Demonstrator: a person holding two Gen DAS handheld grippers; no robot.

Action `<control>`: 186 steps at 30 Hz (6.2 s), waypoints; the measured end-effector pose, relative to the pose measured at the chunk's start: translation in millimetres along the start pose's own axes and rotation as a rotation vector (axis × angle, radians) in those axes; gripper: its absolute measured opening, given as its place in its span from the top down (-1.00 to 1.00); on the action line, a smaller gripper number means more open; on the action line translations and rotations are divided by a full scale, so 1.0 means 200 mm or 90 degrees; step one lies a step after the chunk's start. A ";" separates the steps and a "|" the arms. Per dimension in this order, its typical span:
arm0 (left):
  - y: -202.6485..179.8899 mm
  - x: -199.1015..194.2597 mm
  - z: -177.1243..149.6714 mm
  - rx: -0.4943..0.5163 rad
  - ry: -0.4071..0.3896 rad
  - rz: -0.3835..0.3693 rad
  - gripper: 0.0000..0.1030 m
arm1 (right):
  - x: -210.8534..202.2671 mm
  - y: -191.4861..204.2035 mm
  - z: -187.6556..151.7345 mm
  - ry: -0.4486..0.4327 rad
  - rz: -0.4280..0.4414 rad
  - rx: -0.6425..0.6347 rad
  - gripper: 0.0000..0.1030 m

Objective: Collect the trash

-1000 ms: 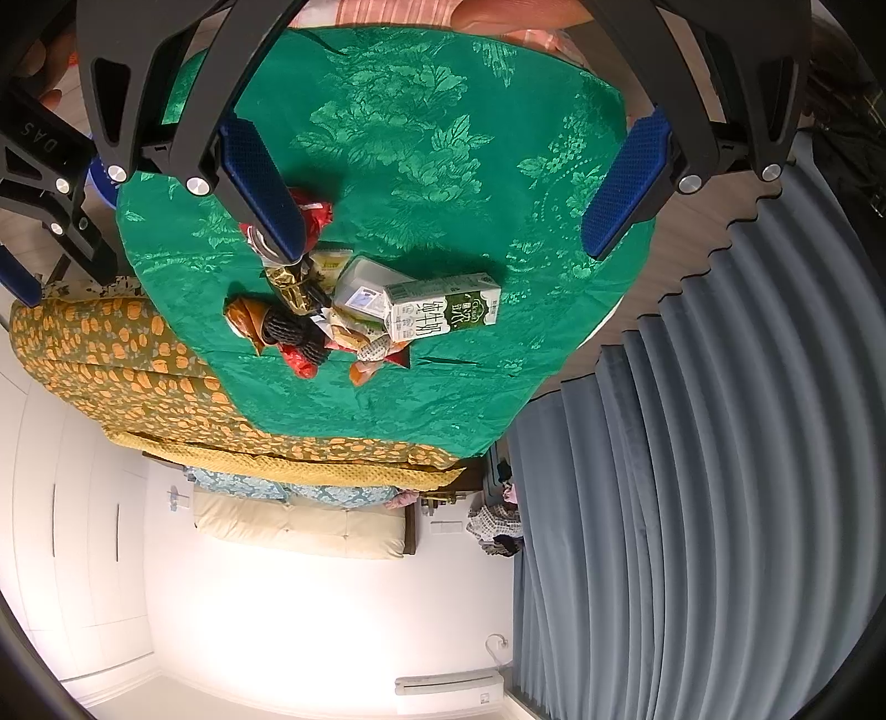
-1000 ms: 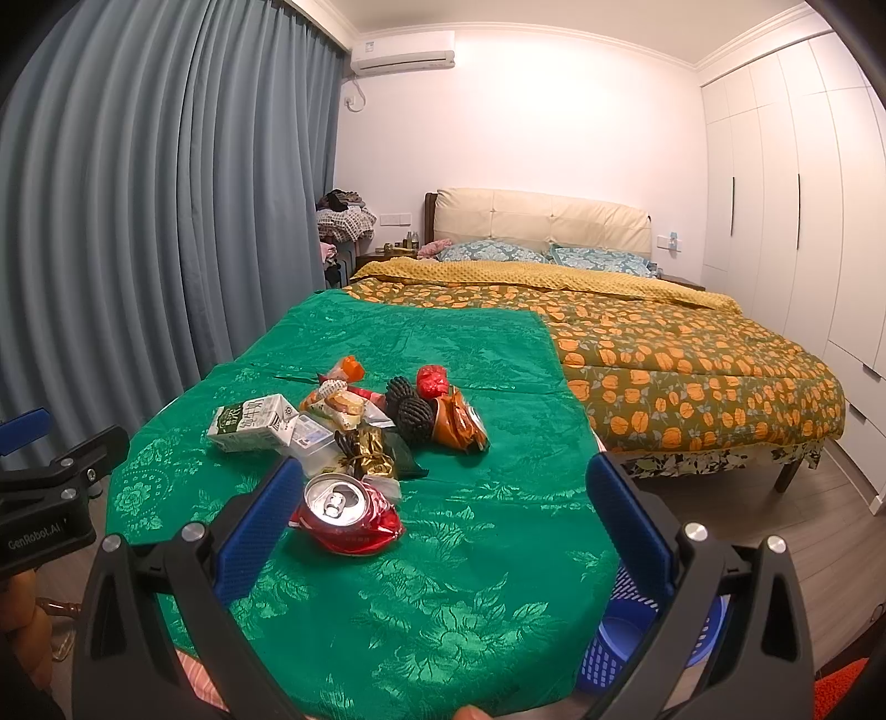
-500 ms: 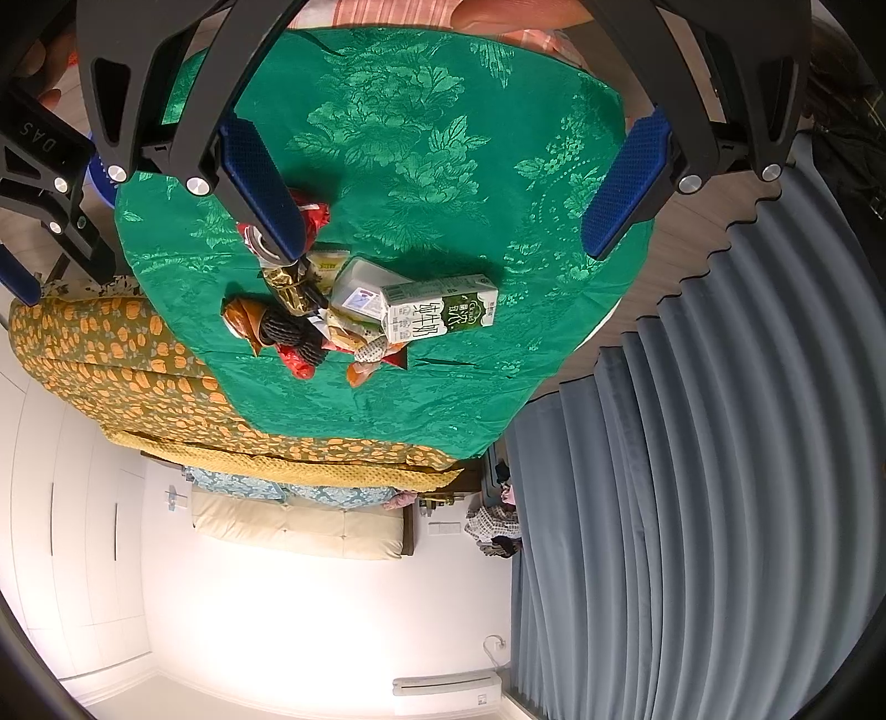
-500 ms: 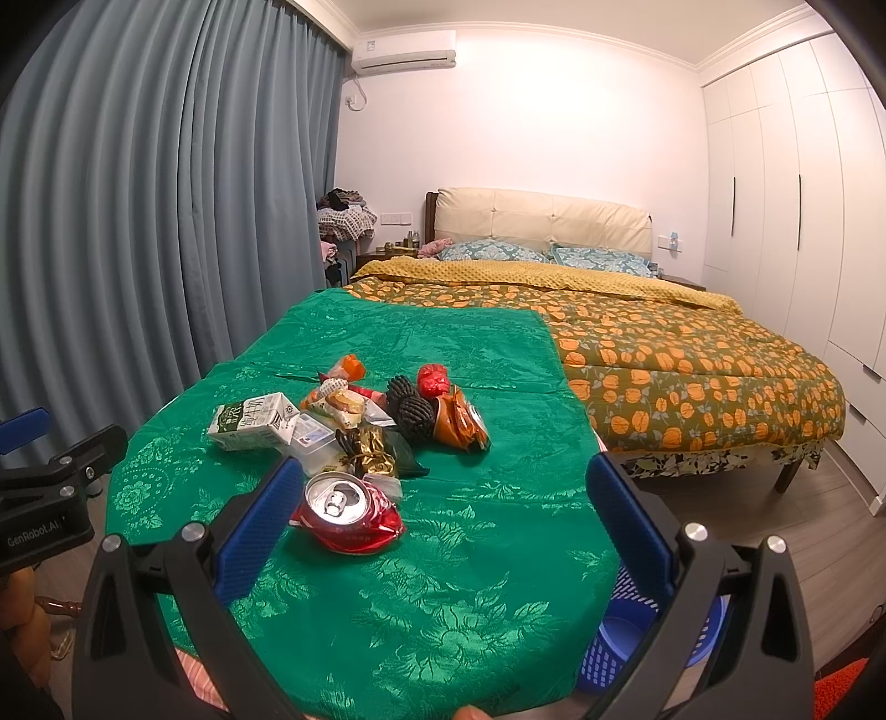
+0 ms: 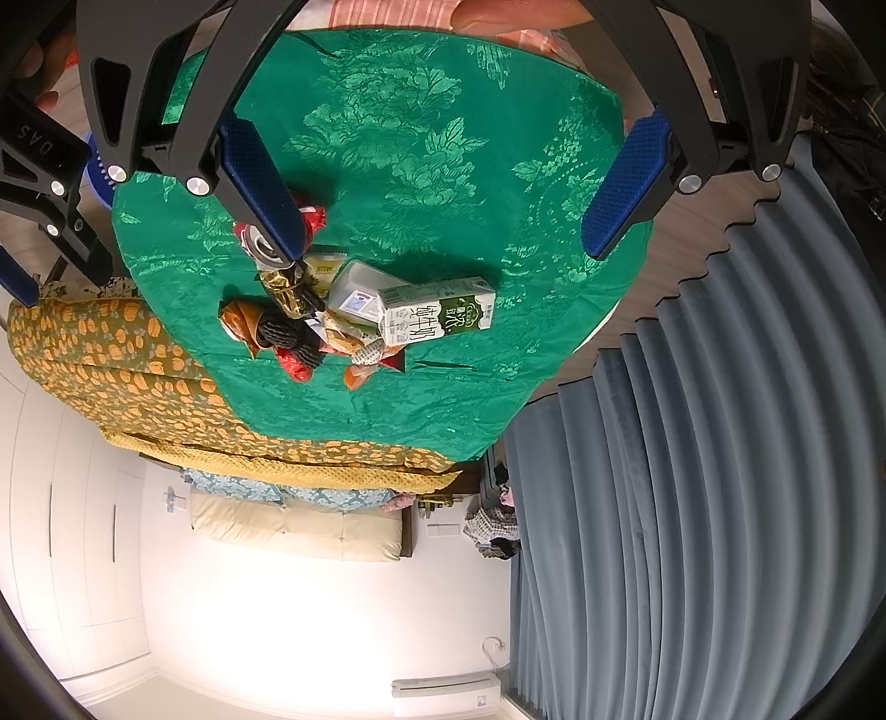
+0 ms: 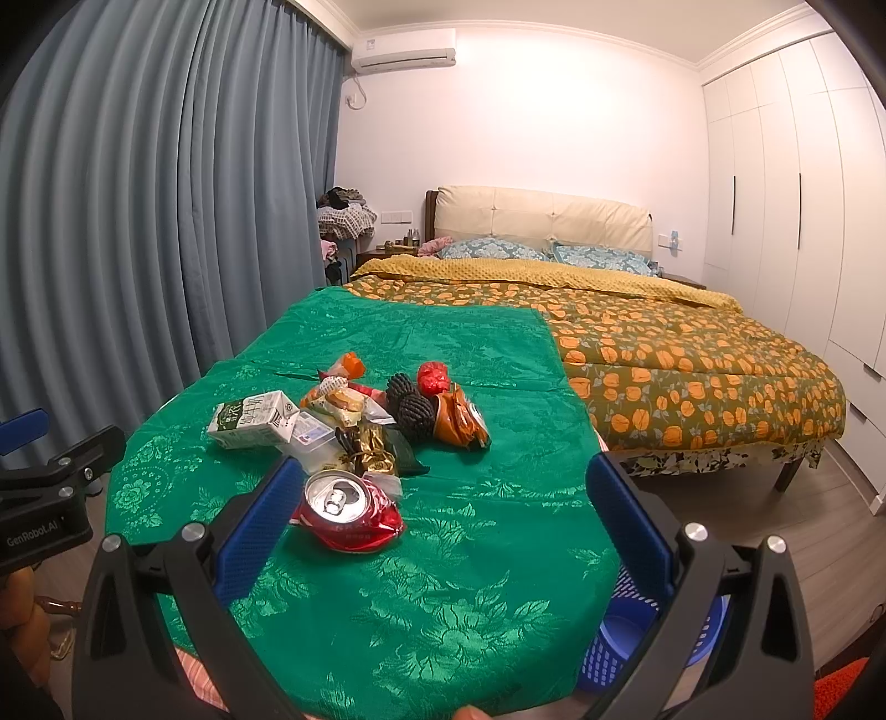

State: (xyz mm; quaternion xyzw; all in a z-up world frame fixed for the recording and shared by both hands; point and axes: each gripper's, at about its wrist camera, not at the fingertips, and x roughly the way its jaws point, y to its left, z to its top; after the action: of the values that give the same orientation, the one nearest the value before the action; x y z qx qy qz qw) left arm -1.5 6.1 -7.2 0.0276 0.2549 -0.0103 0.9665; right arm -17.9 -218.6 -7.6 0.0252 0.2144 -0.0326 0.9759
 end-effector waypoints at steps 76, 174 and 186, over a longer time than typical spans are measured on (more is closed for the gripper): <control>0.15 0.66 -0.27 0.013 0.202 -0.031 -0.92 | 0.71 0.20 -0.28 0.249 0.136 -0.047 -0.91; -0.89 0.75 0.14 0.141 0.304 -0.414 0.06 | 0.53 -1.14 -0.02 0.205 0.093 0.231 -0.06; -2.07 0.87 -0.17 0.245 0.391 -0.502 0.05 | 0.65 -1.94 -0.40 0.283 -0.010 0.367 -0.06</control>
State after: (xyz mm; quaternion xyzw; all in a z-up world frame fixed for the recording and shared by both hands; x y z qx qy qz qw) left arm 119.7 -407.0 -141.8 0.1084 0.5108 -0.4109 0.7474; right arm 37.5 -607.3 -148.5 0.3040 0.4035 -0.0927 0.8580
